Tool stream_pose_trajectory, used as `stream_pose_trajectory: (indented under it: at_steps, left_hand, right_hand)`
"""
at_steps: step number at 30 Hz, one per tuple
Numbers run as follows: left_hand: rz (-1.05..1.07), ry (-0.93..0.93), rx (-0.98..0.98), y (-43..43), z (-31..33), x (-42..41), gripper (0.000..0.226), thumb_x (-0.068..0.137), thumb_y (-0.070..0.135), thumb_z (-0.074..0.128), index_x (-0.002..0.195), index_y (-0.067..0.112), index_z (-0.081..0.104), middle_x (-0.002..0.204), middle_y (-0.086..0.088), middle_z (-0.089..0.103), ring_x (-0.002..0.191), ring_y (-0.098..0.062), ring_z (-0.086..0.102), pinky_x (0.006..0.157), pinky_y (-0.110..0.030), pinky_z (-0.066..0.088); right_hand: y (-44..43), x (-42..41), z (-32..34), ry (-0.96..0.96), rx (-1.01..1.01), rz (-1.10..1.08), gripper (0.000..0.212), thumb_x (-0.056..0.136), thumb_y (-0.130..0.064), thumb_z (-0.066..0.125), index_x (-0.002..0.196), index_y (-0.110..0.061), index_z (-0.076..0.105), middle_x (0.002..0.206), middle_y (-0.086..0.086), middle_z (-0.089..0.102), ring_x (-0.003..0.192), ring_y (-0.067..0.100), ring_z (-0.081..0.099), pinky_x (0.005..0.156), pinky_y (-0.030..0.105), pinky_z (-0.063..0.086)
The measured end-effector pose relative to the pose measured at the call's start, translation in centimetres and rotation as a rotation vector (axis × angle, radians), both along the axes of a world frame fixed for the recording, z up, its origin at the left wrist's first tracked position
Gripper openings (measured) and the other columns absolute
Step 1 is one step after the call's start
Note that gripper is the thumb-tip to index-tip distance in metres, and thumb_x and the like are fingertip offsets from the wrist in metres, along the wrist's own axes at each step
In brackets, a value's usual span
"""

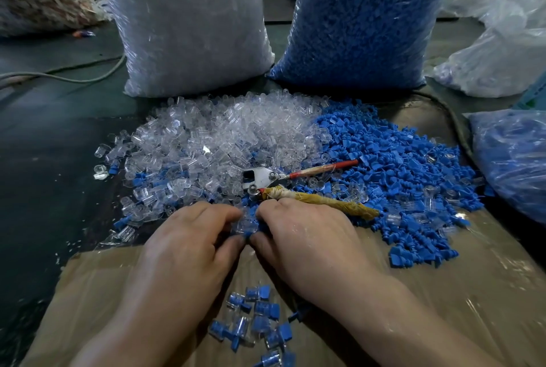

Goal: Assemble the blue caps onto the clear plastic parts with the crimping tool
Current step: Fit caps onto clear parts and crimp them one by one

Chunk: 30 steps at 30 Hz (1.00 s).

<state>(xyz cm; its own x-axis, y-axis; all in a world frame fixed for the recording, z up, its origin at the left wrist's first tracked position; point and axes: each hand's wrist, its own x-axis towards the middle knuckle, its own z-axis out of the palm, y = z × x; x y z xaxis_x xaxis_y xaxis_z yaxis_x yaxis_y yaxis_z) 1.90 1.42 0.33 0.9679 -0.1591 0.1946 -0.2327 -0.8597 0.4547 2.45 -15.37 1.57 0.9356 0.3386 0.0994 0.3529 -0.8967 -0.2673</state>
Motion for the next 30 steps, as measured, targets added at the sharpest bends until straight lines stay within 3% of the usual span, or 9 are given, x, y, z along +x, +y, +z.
stream_pose_trajectory:
  at_steps: [4,9,15,20,24,27,30]
  left_hand:
    - [0.032,-0.016,-0.069,0.1,-0.4,0.1,0.02,0.082,0.029,0.075,0.099,0.037,0.067,0.088,0.027,0.059,0.081,0.002,0.056,0.07,-0.021,0.041]
    - [0.06,-0.048,-0.118,0.2,-1.0,0.1,0.01,0.085,0.034,0.067,0.089,0.04,0.059,0.086,0.028,0.058,0.085,0.008,0.056,0.067,-0.015,0.04]
    - [0.121,-0.108,-0.194,0.1,-1.2,0.3,0.014,0.086,0.032,0.065,0.084,0.04,0.054,0.1,0.029,0.057,0.09,0.01,0.054,0.06,-0.016,0.037]
    - [0.147,-0.146,-0.302,0.0,-1.2,0.1,0.017,0.088,0.029,0.064,0.086,0.041,0.052,0.095,0.029,0.058,0.085,0.01,0.054,0.057,-0.019,0.036]
    - [0.118,-0.087,-0.39,0.2,-1.5,0.0,0.017,0.085,0.03,0.064,0.091,0.045,0.06,0.093,0.03,0.064,0.086,0.009,0.06,0.062,-0.02,0.043]
    - [0.116,-0.019,-0.474,0.3,-1.9,0.1,0.03,0.08,0.029,0.071,0.097,0.052,0.062,0.093,0.029,0.068,0.083,0.007,0.065,0.067,-0.018,0.048]
    - [0.14,0.007,-0.556,0.2,-2.0,0.1,0.029,0.077,0.033,0.075,0.097,0.051,0.065,0.087,0.024,0.071,0.076,0.002,0.068,0.067,-0.027,0.056]
  right_hand:
    - [-0.1,0.1,-0.2,-0.025,0.023,-0.02,0.017,0.096,-0.044,0.044,0.085,-0.031,0.039,0.084,-0.009,0.057,0.07,0.017,0.054,0.053,0.034,0.03]
    - [-0.2,0.1,-0.2,-0.024,0.041,-0.042,0.016,0.097,-0.043,0.043,0.094,-0.029,0.051,0.086,-0.009,0.059,0.074,0.018,0.056,0.057,0.033,0.036]
    - [-0.6,0.3,-0.2,-0.011,0.101,-0.079,0.016,0.097,-0.04,0.045,0.095,-0.026,0.053,0.088,-0.008,0.061,0.078,0.018,0.057,0.065,0.035,0.046]
    - [-1.0,0.5,-0.3,-0.004,0.24,-0.133,0.016,0.095,-0.041,0.052,0.089,-0.027,0.055,0.079,-0.009,0.061,0.074,0.013,0.056,0.067,0.038,0.048]
    - [-1.2,0.7,-0.4,0.099,0.468,-0.209,0.013,0.092,-0.044,0.059,0.091,-0.031,0.06,0.073,-0.014,0.063,0.069,0.001,0.057,0.062,0.025,0.049]
    - [-1.3,0.7,-0.4,0.147,0.568,-0.21,0.011,0.09,-0.045,0.063,0.091,-0.034,0.062,0.075,-0.018,0.065,0.069,-0.001,0.059,0.058,0.019,0.048]
    - [-1.3,0.7,-0.3,0.214,0.691,-0.19,0.007,0.089,-0.04,0.066,0.088,-0.034,0.064,0.073,-0.019,0.065,0.06,0.0,0.059,0.052,0.017,0.044]
